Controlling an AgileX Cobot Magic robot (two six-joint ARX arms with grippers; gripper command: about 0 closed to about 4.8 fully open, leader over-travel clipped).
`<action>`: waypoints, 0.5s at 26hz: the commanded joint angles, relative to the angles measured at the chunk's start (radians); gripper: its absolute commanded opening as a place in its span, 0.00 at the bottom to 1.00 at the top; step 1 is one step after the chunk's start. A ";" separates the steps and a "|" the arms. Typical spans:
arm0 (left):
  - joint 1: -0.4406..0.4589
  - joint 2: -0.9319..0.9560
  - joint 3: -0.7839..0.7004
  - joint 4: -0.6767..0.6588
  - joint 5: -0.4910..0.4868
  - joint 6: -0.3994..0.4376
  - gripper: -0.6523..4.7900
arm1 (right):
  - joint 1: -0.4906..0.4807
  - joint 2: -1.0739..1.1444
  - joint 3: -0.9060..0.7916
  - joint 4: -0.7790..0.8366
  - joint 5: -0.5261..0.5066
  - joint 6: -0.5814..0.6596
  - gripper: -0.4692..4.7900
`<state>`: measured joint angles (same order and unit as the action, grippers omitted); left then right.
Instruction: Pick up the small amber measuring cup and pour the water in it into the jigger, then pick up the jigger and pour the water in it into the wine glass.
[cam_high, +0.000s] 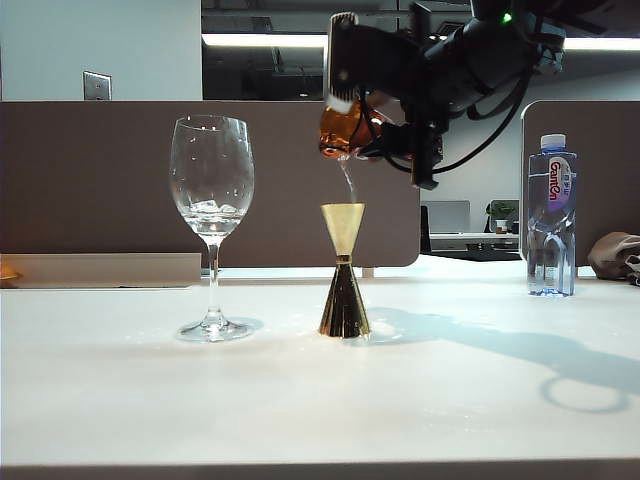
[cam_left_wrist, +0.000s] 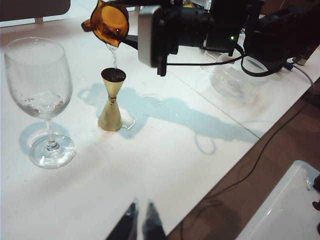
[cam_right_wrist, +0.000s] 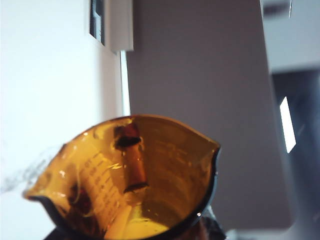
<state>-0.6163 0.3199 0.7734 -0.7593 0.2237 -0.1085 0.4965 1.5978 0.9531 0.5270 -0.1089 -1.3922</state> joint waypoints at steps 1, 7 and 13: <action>-0.001 0.001 0.006 0.013 0.000 0.003 0.17 | -0.018 -0.019 -0.009 0.040 0.039 0.394 0.09; -0.001 0.001 0.006 0.013 0.000 0.003 0.17 | -0.111 -0.020 -0.222 0.386 0.056 1.070 0.09; -0.001 0.001 0.006 0.013 -0.001 0.003 0.17 | -0.177 0.043 -0.417 0.575 -0.005 1.351 0.09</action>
<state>-0.6163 0.3202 0.7734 -0.7593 0.2237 -0.1085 0.3218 1.6295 0.5568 1.0115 -0.1020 -0.0952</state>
